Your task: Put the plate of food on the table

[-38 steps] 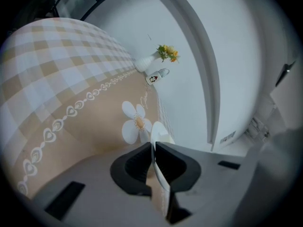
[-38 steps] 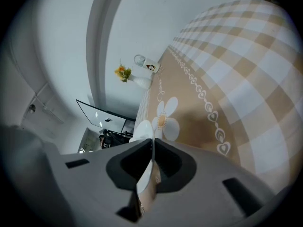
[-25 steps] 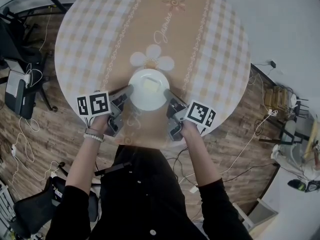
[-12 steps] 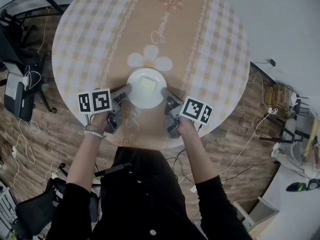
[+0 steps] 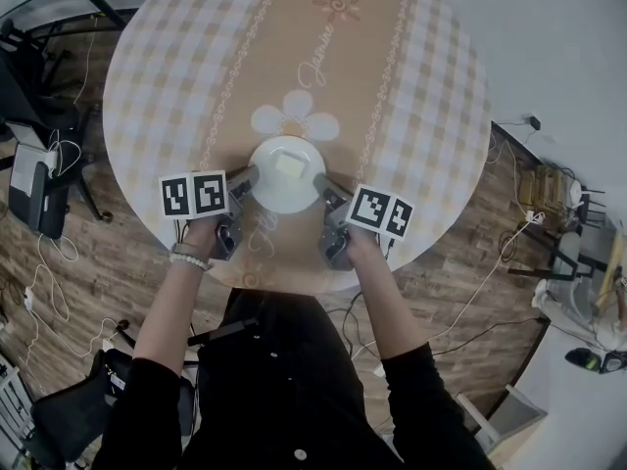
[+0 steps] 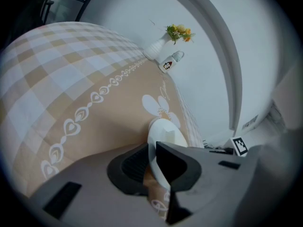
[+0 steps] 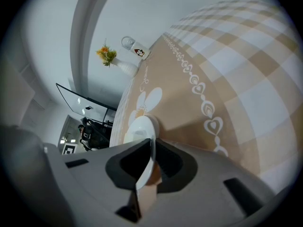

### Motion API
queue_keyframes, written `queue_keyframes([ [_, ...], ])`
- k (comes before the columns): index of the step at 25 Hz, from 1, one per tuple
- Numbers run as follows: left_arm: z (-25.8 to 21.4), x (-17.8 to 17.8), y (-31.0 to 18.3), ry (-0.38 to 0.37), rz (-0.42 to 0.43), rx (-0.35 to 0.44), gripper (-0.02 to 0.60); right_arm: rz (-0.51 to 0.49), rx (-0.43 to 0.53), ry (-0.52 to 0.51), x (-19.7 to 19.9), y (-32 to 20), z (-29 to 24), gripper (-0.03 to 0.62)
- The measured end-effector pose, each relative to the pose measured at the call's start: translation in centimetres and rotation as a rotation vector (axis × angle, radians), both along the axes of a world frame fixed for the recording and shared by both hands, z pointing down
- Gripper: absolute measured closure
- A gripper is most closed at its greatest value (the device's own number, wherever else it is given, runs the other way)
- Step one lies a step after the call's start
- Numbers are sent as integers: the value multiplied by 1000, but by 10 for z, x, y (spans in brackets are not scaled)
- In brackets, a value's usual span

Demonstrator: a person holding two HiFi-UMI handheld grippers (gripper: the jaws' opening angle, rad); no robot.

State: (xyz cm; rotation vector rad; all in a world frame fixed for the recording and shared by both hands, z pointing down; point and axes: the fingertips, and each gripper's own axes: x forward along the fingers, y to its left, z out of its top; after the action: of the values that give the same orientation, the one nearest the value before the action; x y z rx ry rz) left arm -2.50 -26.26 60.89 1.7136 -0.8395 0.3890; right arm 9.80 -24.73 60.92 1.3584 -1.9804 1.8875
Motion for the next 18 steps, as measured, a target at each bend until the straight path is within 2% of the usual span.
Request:
queue_keyframes([
  [7, 0, 0, -1, -36, 16, -2, 554, -12, -20, 44, -1, -1, 1, 584],
  [18, 1, 0, -1, -75, 21, -12, 549, -54, 10, 142, -3, -1, 1, 574],
])
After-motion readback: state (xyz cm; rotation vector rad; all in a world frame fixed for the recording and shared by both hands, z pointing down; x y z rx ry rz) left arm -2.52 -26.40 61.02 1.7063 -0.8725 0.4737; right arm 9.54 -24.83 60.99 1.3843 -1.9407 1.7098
